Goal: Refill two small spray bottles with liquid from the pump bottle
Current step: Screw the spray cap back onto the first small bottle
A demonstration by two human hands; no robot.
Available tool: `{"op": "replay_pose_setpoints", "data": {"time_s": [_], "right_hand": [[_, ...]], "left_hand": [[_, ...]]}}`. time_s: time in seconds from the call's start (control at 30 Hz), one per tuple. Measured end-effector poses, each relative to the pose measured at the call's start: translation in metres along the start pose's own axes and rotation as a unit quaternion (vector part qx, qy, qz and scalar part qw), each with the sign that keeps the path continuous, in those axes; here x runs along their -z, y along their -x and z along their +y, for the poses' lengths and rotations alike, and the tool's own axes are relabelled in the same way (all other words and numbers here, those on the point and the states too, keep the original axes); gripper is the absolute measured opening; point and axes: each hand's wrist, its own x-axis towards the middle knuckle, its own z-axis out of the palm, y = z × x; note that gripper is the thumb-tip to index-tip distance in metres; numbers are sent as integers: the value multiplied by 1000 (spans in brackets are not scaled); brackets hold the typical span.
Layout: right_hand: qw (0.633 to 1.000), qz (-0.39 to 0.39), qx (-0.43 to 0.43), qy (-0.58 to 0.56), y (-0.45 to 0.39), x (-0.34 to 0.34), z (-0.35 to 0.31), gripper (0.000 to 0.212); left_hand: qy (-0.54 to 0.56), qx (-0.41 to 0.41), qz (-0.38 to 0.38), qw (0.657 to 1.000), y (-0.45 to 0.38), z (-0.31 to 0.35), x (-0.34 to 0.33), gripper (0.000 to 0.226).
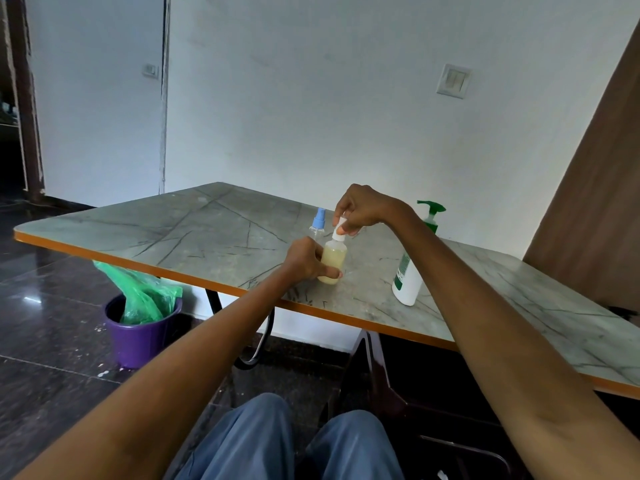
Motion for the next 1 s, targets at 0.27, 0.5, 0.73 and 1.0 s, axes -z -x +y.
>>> {"op": "replay_pose_setpoints", "data": {"time_s": [0.27,0.5,0.73,1.0], "right_hand": [[996,13,-59,-60,-7,-14,7,32],[975,1,-12,-221,9,-6,25,52],[968,65,-3,-241,13,-21,28,44],[952,48,13,-301,12,-24,28,68]], "left_hand": [[-10,-2,1,1000,1,0,1,54],[-13,-4,-5,1000,3,1,2,53],[-15,1,-4,1000,3,2,2,52],[-23,2,-2,1000,2,2,1,53]]}}
